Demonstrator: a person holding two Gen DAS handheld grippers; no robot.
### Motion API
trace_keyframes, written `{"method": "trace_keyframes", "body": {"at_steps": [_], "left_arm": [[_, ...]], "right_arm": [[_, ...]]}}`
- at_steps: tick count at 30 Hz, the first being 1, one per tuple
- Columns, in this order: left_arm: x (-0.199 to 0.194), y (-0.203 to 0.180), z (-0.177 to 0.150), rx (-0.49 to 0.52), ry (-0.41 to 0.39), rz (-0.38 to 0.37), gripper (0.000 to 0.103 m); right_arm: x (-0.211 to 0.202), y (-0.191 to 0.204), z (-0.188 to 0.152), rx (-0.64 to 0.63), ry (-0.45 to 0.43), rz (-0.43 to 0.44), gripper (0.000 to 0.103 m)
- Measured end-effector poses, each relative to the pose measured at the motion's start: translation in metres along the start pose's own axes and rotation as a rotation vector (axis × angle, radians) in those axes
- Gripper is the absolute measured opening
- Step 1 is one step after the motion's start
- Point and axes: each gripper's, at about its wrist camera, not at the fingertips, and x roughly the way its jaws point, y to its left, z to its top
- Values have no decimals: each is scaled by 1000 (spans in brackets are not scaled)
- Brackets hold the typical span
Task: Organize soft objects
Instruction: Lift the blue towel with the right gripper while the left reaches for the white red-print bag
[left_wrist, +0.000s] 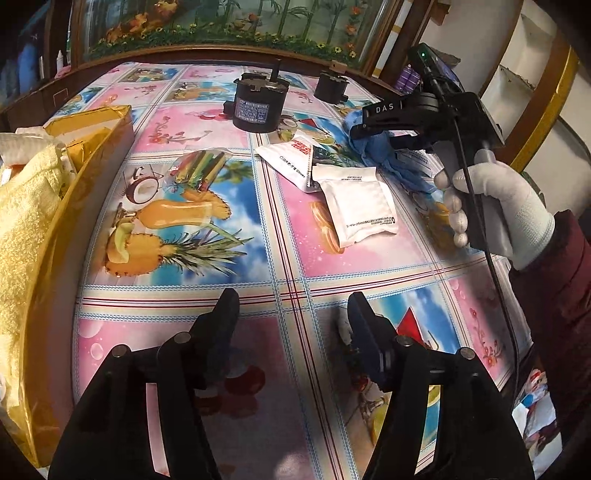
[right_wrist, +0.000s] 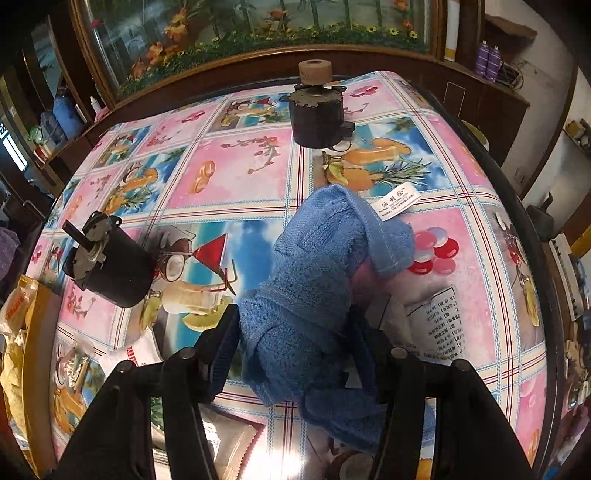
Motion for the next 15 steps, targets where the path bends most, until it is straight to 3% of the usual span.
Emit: {"method": "trace_keyframes", "body": {"at_steps": [1,6,12,15], "left_arm": [[0,2,0,-9,-3,-10,61],[-3,11,0,-62,-16,-69,61],[-6,28,0,-159,-26,-168,61],[-9,30,3,-181,-7,-169,61]], "right_arm": [[-2,2,-3,-10,0,11,49],[-21,26,-32,-112,31,142,48],[-63,64,-99,-311,86,410,49],[-83,65,-122,-367,69,402,53]]}}
